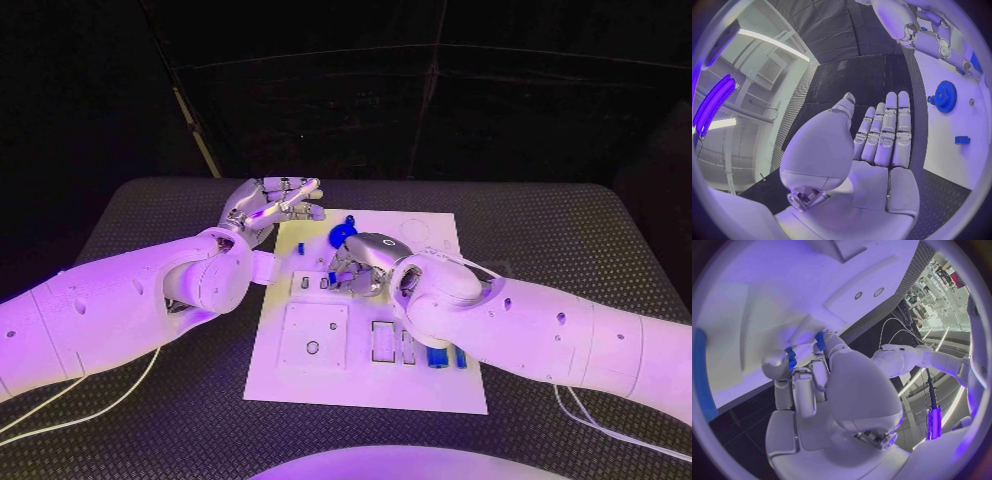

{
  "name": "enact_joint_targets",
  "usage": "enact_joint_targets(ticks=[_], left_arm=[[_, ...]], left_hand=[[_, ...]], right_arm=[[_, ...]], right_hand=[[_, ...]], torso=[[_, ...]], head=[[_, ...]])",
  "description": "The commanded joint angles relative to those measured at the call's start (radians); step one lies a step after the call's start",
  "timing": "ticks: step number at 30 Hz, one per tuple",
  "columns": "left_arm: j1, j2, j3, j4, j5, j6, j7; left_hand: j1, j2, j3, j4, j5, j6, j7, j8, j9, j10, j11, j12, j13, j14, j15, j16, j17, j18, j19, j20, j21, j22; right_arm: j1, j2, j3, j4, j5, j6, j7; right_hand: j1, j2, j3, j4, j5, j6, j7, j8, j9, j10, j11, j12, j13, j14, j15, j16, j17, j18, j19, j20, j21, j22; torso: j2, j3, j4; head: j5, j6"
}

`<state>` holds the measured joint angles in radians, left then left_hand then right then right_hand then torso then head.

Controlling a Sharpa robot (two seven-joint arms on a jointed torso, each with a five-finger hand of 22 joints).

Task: Assemble the parts on the task board

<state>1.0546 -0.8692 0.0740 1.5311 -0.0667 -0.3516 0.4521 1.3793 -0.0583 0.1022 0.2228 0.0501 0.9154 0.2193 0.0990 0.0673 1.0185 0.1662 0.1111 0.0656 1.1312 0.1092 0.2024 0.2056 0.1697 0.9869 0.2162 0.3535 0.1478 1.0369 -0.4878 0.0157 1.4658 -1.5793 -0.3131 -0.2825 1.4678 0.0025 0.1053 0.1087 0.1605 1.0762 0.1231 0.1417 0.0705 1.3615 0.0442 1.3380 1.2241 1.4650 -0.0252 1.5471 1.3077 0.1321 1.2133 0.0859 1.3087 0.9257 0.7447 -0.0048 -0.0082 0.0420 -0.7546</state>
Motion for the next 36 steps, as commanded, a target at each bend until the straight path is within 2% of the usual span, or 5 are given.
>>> enact_joint_targets(ticks=[1,13,25,36], left_arm=[[0.002,0.000,0.001,0.001,0.000,0.013,0.003],[0.002,0.000,0.001,0.000,0.000,0.013,0.002],[0.002,0.000,0.001,0.000,0.000,0.014,0.002],[0.002,-0.001,0.001,0.000,0.000,0.014,0.001]], left_hand=[[-0.001,0.011,-0.001,-0.007,-0.001,0.008,0.001,-0.006,-0.001,0.007,0.000,-0.005,-0.001,0.009,0.000,-0.006,0.003,0.013,0.007,-0.001,-0.004,-0.002],[-0.001,0.011,-0.001,-0.007,-0.001,0.008,0.001,-0.006,-0.001,0.007,0.000,-0.005,-0.001,0.009,0.000,-0.006,0.003,0.013,0.007,-0.001,-0.004,-0.002],[-0.001,0.011,-0.001,-0.007,-0.001,0.008,0.001,-0.006,-0.001,0.007,0.000,-0.005,-0.001,0.009,0.000,-0.006,0.003,0.013,0.007,-0.001,-0.004,-0.002],[0.000,0.012,-0.001,-0.009,-0.001,0.008,0.001,-0.007,-0.001,0.007,0.000,-0.006,-0.001,0.009,0.000,-0.007,0.003,0.013,0.007,-0.001,-0.005,-0.003]], right_arm=[[-0.003,-0.004,-0.004,-0.001,-0.006,0.050,-0.020],[-0.003,-0.005,-0.004,0.003,-0.008,0.055,-0.025],[-0.003,-0.004,-0.004,0.002,-0.016,0.042,-0.031],[-0.003,0.000,-0.004,-0.001,-0.022,0.028,-0.034]], right_hand=[[-0.008,-0.001,0.003,0.001,0.005,0.005,-0.003,0.005,0.000,0.000,-0.007,-0.008,-0.003,0.091,-0.006,0.001,0.192,-0.011,-0.002,-0.006,-0.003,-0.002],[-0.014,-0.009,0.003,0.000,0.004,-0.001,-0.001,0.001,-0.001,-0.004,-0.005,-0.012,-0.008,0.090,-0.005,0.000,0.189,-0.011,-0.002,-0.005,-0.004,-0.003],[-0.047,-0.043,-0.005,0.007,0.005,-0.047,0.017,-0.024,-0.006,-0.025,0.010,-0.035,-0.035,0.089,0.007,-0.002,0.185,-0.011,-0.007,0.004,-0.010,-0.012],[-0.056,-0.051,-0.006,0.011,0.006,-0.056,0.021,-0.029,-0.005,-0.030,0.013,-0.039,-0.040,0.089,0.011,-0.003,0.184,-0.010,-0.009,0.008,-0.012,-0.015]], torso=[[0.000,0.0003,-0.0003],[0.000,-0.0003,0.0001],[0.000,-0.0003,-0.0001],[0.000,-0.0002,0.0000]], head=[[0.000,-0.002],[-0.001,-0.003],[-0.001,-0.003],[-0.002,-0.004]])
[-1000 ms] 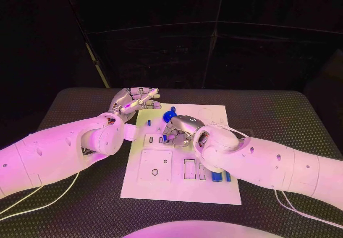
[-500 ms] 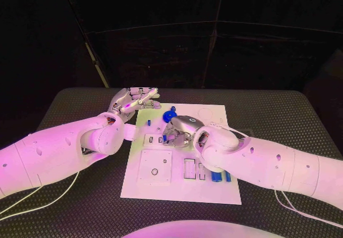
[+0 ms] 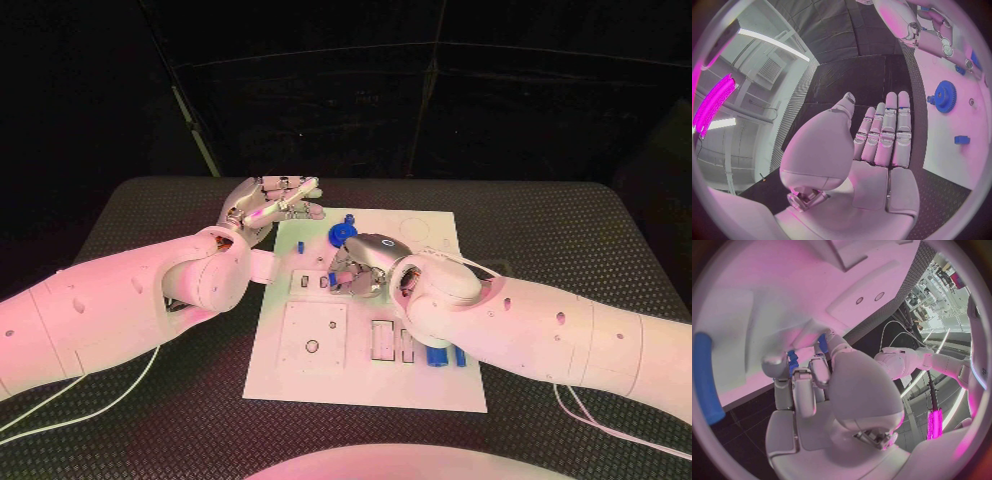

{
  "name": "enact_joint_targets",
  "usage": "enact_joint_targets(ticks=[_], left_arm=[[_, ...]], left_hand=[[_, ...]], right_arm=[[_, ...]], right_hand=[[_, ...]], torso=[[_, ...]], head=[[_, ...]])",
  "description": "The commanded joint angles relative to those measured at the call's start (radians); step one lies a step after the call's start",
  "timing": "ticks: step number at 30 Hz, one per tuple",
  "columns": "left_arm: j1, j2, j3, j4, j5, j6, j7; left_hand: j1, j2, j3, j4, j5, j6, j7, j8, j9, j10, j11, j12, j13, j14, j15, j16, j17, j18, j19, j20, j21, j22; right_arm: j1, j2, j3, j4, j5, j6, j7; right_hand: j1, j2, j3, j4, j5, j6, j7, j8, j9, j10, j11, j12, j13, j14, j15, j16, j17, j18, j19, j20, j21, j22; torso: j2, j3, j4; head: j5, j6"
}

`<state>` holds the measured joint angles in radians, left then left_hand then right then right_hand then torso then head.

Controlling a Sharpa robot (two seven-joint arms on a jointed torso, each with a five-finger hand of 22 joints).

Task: Assemble the parts on the task board

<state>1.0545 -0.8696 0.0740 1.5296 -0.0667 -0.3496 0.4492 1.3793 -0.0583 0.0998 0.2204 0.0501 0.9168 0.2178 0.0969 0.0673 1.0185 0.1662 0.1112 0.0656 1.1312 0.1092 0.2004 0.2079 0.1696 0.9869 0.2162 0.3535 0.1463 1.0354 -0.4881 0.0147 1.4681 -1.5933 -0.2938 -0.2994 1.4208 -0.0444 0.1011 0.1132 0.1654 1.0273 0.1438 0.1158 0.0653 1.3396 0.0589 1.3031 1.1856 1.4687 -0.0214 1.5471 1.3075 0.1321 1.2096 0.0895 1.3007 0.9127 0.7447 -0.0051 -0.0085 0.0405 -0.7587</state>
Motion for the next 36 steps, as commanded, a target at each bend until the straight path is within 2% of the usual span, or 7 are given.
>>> enact_joint_targets(ticks=[1,5,11,20,29,32,36], left_arm=[[0.002,0.000,0.001,0.001,0.000,0.012,0.004],[0.002,-0.001,0.001,0.001,0.000,0.012,0.004],[0.002,-0.001,0.001,0.001,0.000,0.016,0.003],[0.002,-0.001,0.001,-0.002,0.000,0.023,0.000],[0.002,-0.002,0.001,-0.009,-0.015,0.028,-0.017],[0.001,-0.007,0.001,-0.011,-0.080,0.010,-0.057],[0.002,-0.023,0.001,-0.008,-0.179,0.018,-0.157]], left_hand=[[0.000,0.012,0.001,-0.006,-0.001,0.006,0.002,-0.005,-0.001,0.007,0.000,-0.006,-0.001,0.009,0.000,-0.005,0.001,0.013,0.007,-0.001,-0.005,-0.001],[0.000,0.012,0.001,-0.006,-0.001,0.006,0.002,-0.005,-0.001,0.007,0.000,-0.006,-0.001,0.009,0.000,-0.005,0.001,0.013,0.007,-0.001,-0.005,-0.001],[0.001,0.013,0.001,-0.007,0.000,0.007,0.000,-0.006,-0.001,0.008,-0.001,-0.007,-0.001,0.009,0.000,-0.007,0.002,0.013,0.007,-0.001,-0.005,-0.002],[0.004,0.021,-0.002,-0.012,0.000,0.021,-0.012,-0.006,0.000,0.022,-0.009,-0.011,0.000,0.021,-0.006,-0.012,0.008,0.014,0.015,-0.005,-0.005,-0.004],[0.006,0.031,-0.009,-0.018,0.000,0.047,-0.018,-0.007,0.001,0.056,-0.020,-0.012,0.001,0.063,-0.019,-0.010,0.021,0.015,0.039,-0.016,0.003,-0.003],[0.001,0.030,-0.017,-0.017,0.000,0.089,-0.029,0.005,0.005,0.118,-0.037,0.005,0.008,0.128,-0.039,0.012,0.041,0.015,0.083,-0.035,0.025,0.005],[-0.025,0.026,-0.035,0.001,0.002,0.152,-0.065,0.023,0.014,0.255,-0.085,0.053,0.034,0.321,-0.096,0.126,0.121,0.014,0.211,-0.092,0.113,0.046]], right_arm=[[-0.002,0.000,-0.003,-0.003,-0.009,0.006,-0.018],[-0.002,0.001,-0.003,-0.003,-0.010,-0.003,-0.020],[-0.002,0.002,-0.003,-0.003,-0.013,-0.027,-0.025],[-0.005,-0.005,-0.003,0.011,-0.024,-0.131,0.002],[-0.009,-0.048,-0.002,0.063,-0.011,-0.219,0.088],[-0.009,-0.098,-0.002,0.102,0.063,-0.251,0.216],[-0.006,-0.179,0.006,0.160,0.197,-0.243,0.342]], right_hand=[[-0.013,-0.006,-0.003,0.009,-0.004,-0.008,0.001,-0.004,0.000,-0.008,-0.001,-0.004,-0.001,0.085,0.008,-0.003,0.184,-0.010,-0.005,0.005,-0.004,-0.002],[-0.035,-0.014,-0.012,0.022,-0.037,-0.012,0.001,-0.005,0.002,-0.009,0.001,-0.003,-0.001,0.085,0.011,-0.003,0.184,-0.009,-0.006,0.009,-0.006,-0.003],[-0.072,-0.036,-0.047,0.049,-0.040,-0.037,0.006,-0.015,0.001,-0.031,0.006,-0.023,-0.029,0.084,0.015,-0.005,0.179,-0.007,-0.012,0.012,-0.012,-0.015],[-0.082,-0.070,-0.117,0.099,-0.039,-0.107,0.025,-0.036,0.001,-0.091,0.024,-0.072,-0.101,0.084,0.030,-0.006,0.178,-0.004,-0.027,0.026,-0.025,-0.037],[-0.047,-0.070,-0.143,0.125,-0.025,-0.125,0.030,-0.031,0.003,-0.091,0.029,-0.065,-0.099,0.084,0.035,-0.005,0.179,-0.004,-0.025,0.031,-0.024,-0.035],[-0.018,-0.055,-0.141,0.121,-0.010,-0.124,0.029,-0.025,0.005,-0.087,0.028,-0.058,-0.093,0.083,0.034,-0.007,0.175,-0.003,-0.031,0.032,-0.027,-0.043],[0.011,-0.041,-0.142,0.108,0.017,-0.117,0.027,-0.015,0.007,-0.103,0.026,-0.069,-0.110,0.072,0.033,-0.023,0.134,0.005,-0.059,0.031,-0.050,-0.087]], torso=[[0.000,0.0001,0.0003],[0.000,0.0001,-0.0001],[0.000,0.0002,-0.0003],[0.000,0.0010,-0.0003],[-0.002,0.0017,-0.0003],[-0.003,0.0013,-0.0003],[-0.003,0.0004,-0.0013]], head=[[0.000,0.000],[0.000,0.000],[0.000,-0.001],[0.000,0.000],[0.001,0.002],[0.003,0.004],[0.006,0.008]])
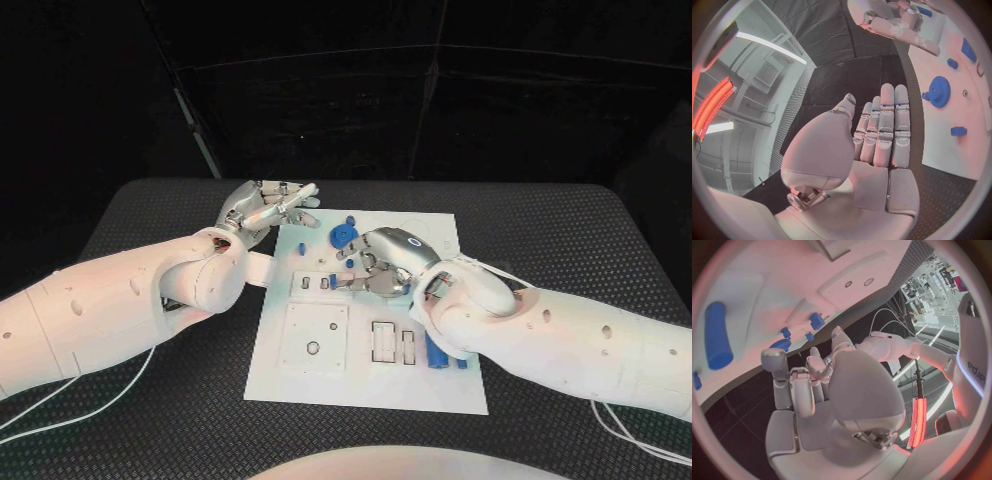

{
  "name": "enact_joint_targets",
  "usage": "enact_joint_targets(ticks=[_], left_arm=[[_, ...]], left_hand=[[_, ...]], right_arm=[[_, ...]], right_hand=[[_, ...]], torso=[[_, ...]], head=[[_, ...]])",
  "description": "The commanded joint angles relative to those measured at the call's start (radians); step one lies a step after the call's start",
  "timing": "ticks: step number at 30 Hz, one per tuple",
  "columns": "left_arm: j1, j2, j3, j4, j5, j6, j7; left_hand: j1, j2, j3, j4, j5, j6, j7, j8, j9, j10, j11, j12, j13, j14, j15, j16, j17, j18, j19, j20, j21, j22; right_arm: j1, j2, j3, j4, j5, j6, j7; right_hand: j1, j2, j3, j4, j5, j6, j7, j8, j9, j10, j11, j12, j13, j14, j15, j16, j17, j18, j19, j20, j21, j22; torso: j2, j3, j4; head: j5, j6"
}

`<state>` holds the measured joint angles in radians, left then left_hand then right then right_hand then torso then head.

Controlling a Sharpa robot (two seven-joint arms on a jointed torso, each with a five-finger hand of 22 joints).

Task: Assemble the parts on the task board

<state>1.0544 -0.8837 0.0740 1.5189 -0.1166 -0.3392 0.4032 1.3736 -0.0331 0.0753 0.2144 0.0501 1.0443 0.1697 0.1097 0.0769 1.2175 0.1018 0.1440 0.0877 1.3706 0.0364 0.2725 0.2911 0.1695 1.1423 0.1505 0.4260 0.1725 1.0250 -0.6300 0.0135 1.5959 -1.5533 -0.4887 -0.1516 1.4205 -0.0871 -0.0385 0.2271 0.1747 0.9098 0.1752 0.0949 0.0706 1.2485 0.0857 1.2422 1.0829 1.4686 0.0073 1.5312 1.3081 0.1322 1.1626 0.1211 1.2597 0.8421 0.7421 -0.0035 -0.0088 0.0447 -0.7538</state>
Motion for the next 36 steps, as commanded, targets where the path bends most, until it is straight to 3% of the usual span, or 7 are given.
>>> enact_joint_targets(ticks=[1,5,9,12,15,17,36], left_arm=[[0.002,-0.012,0.002,0.004,-0.154,0.014,-0.139],[0.005,-0.026,0.013,0.002,-0.299,0.073,-0.304],[0.013,-0.033,0.024,0.004,-0.474,0.197,-0.484],[0.026,-0.028,0.027,0.007,-0.597,0.281,-0.602],[0.042,-0.015,0.029,0.009,-0.726,0.362,-0.711],[0.057,0.003,0.030,0.005,-0.809,0.410,-0.783],[0.130,0.174,-0.009,-0.118,-1.034,0.528,-0.919]], left_hand=[[-0.024,-0.002,-0.014,0.010,0.001,0.034,-0.026,0.013,0.006,0.086,-0.032,0.035,0.021,0.116,-0.036,0.089,0.062,0.015,0.083,-0.037,0.064,0.032],[-0.050,-0.013,-0.031,0.027,0.025,0.089,-0.079,0.038,0.033,0.221,-0.076,0.180,0.136,0.164,-0.092,0.836,0.763,-0.003,0.190,-0.095,0.306,0.243],[-0.073,-0.005,-0.032,0.045,0.010,0.080,-0.083,0.069,0.081,0.130,-0.101,0.384,0.337,0.159,-0.092,1.149,1.090,-0.053,0.216,-0.107,0.640,0.623],[-0.120,-0.004,-0.060,0.073,-0.004,0.047,-0.069,0.098,0.115,0.052,-0.081,0.550,0.497,0.171,-0.081,1.223,1.181,-0.066,0.206,-0.099,0.744,0.753],[-0.176,0.020,-0.110,0.078,-0.001,0.017,-0.094,0.195,0.196,0.080,-0.091,0.942,0.890,0.200,-0.091,1.298,1.280,-0.087,0.238,-0.100,0.880,0.933],[-0.200,0.025,-0.132,0.077,-0.001,0.033,-0.097,0.236,0.226,0.123,-0.102,1.036,0.991,0.200,-0.097,1.298,1.280,-0.094,0.260,-0.102,0.922,1.000],[-0.266,0.058,-0.258,0.078,-0.002,-0.046,-0.112,0.382,0.383,0.152,-0.115,1.148,1.115,0.200,-0.108,1.298,1.280,-0.108,0.283,-0.111,0.987,1.103]], right_arm=[[0.005,-0.053,0.015,0.042,0.190,-0.039,0.207],[0.013,-0.131,0.043,0.088,0.334,0.007,0.233],[0.025,-0.196,0.065,0.114,0.433,0.032,0.232],[0.034,-0.230,0.072,0.118,0.487,0.039,0.229],[0.040,-0.257,0.077,0.114,0.522,0.047,0.222],[0.043,-0.269,0.079,0.106,0.534,0.058,0.214],[0.047,-0.268,0.080,0.079,0.488,0.070,0.177]], right_hand=[[0.017,0.004,-0.004,-0.009,0.018,0.004,-0.006,0.009,0.002,-0.017,-0.002,-0.013,-0.015,0.069,0.003,-0.013,0.121,0.007,-0.020,-0.002,-0.017,-0.030],[0.033,0.018,-0.008,-0.018,0.052,0.014,-0.010,0.019,0.003,-0.026,-0.006,-0.024,-0.030,0.061,-0.001,-0.027,0.089,0.013,-0.040,-0.005,-0.039,-0.066],[0.033,0.023,-0.011,-0.018,0.059,0.018,-0.012,0.024,0.003,-0.023,-0.008,-0.022,-0.028,0.061,-0.003,-0.029,0.087,0.014,-0.040,-0.007,-0.042,-0.069],[0.033,0.025,-0.014,-0.018,0.063,0.021,-0.013,0.026,0.004,-0.020,-0.009,-0.021,-0.027,0.062,-0.004,-0.028,0.091,0.013,-0.039,-0.008,-0.042,-0.069],[0.033,0.026,-0.015,-0.018,0.065,0.022,-0.013,0.027,0.004,-0.019,-0.010,-0.021,-0.028,0.061,-0.005,-0.029,0.089,0.013,-0.039,-0.008,-0.043,-0.070],[0.034,0.025,-0.017,-0.020,0.067,0.023,-0.014,0.028,0.004,-0.019,-0.010,-0.022,-0.029,0.061,-0.005,-0.031,0.086,0.014,-0.039,-0.009,-0.045,-0.073],[0.033,0.026,-0.029,-0.021,0.080,0.031,-0.018,0.036,0.004,-0.013,-0.014,-0.020,-0.028,0.059,-0.008,-0.037,0.076,0.015,-0.039,-0.012,-0.051,-0.080]], torso=[[-0.002,-0.0008,-0.0010],[-0.012,0.0018,-0.0017],[-0.022,0.0055,-0.0045],[-0.030,0.0071,-0.0049],[-0.038,0.0098,-0.0039],[-0.045,0.0120,-0.0035],[-0.057,0.0169,0.0001]], head=[[0.002,0.003],[0.008,-0.004],[0.010,-0.009],[0.012,-0.014],[0.016,-0.020],[0.017,-0.023],[0.022,-0.038]])
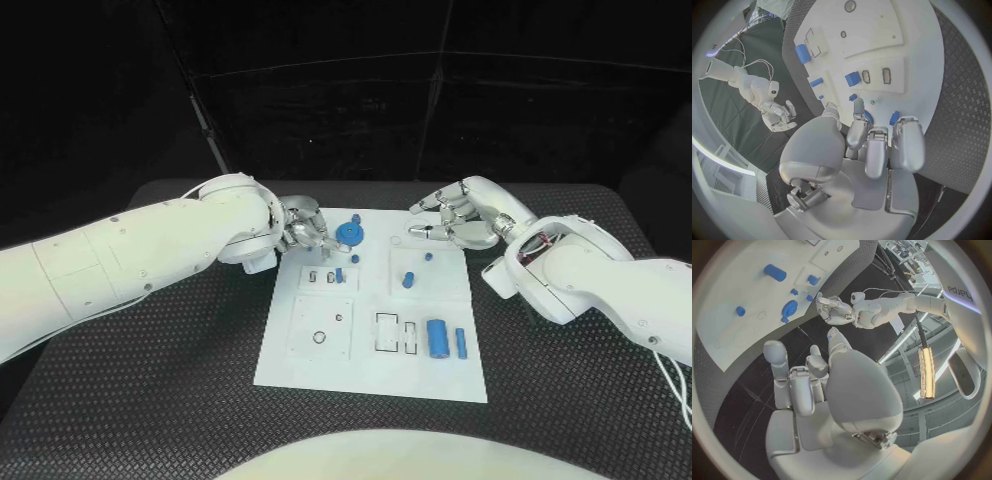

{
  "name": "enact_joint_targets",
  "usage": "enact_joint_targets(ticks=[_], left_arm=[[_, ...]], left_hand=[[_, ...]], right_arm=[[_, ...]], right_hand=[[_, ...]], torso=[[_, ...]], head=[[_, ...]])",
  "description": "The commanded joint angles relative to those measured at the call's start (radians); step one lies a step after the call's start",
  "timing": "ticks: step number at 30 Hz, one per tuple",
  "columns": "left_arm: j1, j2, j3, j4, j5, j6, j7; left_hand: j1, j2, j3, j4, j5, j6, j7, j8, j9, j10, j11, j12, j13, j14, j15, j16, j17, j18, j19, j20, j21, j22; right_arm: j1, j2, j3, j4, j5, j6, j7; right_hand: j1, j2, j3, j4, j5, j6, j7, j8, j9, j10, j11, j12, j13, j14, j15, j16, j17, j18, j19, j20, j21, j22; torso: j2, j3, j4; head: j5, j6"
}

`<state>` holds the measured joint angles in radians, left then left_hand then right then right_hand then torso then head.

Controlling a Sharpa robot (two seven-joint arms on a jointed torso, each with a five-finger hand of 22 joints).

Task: Assemble the parts on the task board

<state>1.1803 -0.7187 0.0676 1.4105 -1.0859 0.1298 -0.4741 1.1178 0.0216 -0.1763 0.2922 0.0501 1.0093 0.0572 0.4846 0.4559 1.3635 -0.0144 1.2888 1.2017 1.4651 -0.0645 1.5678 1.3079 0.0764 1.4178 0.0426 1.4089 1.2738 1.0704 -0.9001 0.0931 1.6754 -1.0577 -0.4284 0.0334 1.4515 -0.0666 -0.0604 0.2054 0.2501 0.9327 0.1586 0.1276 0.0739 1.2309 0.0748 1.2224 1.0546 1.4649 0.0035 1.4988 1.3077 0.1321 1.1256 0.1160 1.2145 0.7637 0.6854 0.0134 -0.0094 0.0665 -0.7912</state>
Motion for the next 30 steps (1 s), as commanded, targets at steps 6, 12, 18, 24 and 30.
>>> enact_joint_targets(ticks=[6,12,18,24,30], left_arm=[[0.020,0.048,-0.030,-0.039,-0.074,0.107,-0.050],[0.026,0.075,-0.044,-0.054,-0.075,0.132,-0.054],[0.028,0.091,-0.053,-0.066,-0.076,0.159,-0.057],[0.029,0.104,-0.060,-0.071,-0.075,0.170,-0.058],[0.029,0.110,-0.062,-0.069,-0.071,0.178,-0.057]], left_hand=[[-0.013,0.007,-0.012,0.000,-0.002,-0.016,0.000,0.013,0.012,0.004,0.001,0.003,0.000,0.106,-0.008,0.003,0.263,-0.015,0.007,-0.003,0.006,0.003],[-0.014,0.009,-0.014,0.000,-0.002,-0.018,0.000,0.015,0.015,0.003,0.001,0.002,-0.001,0.106,-0.008,0.003,0.263,-0.015,0.006,-0.003,0.005,0.002],[-0.013,0.016,-0.018,-0.001,-0.002,-0.025,0.001,0.019,0.023,-0.002,0.002,-0.003,-0.007,0.106,-0.007,0.003,0.263,-0.014,0.003,-0.003,0.003,-0.001],[-0.005,0.023,-0.020,-0.002,-0.001,-0.031,0.001,0.024,0.030,-0.003,0.002,-0.003,-0.006,0.106,-0.007,0.003,0.263,-0.014,0.003,-0.003,0.004,0.001],[0.008,0.029,-0.022,-0.004,-0.001,-0.034,0.001,0.030,0.039,-0.003,0.002,-0.003,-0.005,0.106,-0.006,0.003,0.263,-0.014,0.002,-0.002,0.004,0.002]], right_arm=[[0.002,0.008,0.001,-0.005,-0.012,0.010,-0.014],[0.002,0.013,0.001,-0.011,-0.013,0.008,-0.015],[0.002,0.016,0.001,-0.016,-0.014,0.007,-0.018],[0.002,0.019,0.001,-0.021,-0.015,0.008,-0.022],[0.002,0.024,0.001,-0.025,-0.015,0.010,-0.025]], right_hand=[[0.001,0.007,-0.012,0.001,0.013,0.011,-0.002,0.006,0.001,0.007,-0.004,0.000,-0.001,0.063,-0.006,-0.005,0.075,0.015,-0.001,-0.008,-0.007,-0.003],[-0.003,0.008,-0.018,0.004,0.026,0.011,-0.003,0.008,0.000,0.008,-0.005,-0.001,-0.002,0.063,-0.007,-0.008,0.073,0.015,-0.001,-0.010,-0.010,-0.007],[-0.003,0.010,-0.023,0.005,0.039,0.011,-0.004,0.010,-0.001,0.008,-0.006,-0.002,-0.004,0.063,-0.008,-0.009,0.071,0.015,-0.001,-0.010,-0.013,-0.010],[-0.003,0.012,-0.025,0.006,0.044,0.011,-0.004,0.010,-0.001,0.008,-0.006,-0.003,-0.005,0.063,-0.008,-0.009,0.071,0.016,-0.002,-0.011,-0.015,-0.013],[-0.004,0.014,-0.026,0.007,0.049,0.011,-0.004,0.011,-0.001,0.009,-0.006,-0.003,-0.005,0.063,-0.008,-0.010,0.069,0.016,-0.002,-0.011,-0.016,-0.015]], torso=[[0.001,-0.0009,0.0008],[0.002,-0.0014,0.0009],[0.001,-0.0009,-0.0004],[0.001,-0.0013,0.0013],[0.001,-0.0013,0.0017]], head=[[0.003,-0.004],[0.001,-0.007],[0.003,-0.012],[0.002,-0.013],[0.003,-0.015]])
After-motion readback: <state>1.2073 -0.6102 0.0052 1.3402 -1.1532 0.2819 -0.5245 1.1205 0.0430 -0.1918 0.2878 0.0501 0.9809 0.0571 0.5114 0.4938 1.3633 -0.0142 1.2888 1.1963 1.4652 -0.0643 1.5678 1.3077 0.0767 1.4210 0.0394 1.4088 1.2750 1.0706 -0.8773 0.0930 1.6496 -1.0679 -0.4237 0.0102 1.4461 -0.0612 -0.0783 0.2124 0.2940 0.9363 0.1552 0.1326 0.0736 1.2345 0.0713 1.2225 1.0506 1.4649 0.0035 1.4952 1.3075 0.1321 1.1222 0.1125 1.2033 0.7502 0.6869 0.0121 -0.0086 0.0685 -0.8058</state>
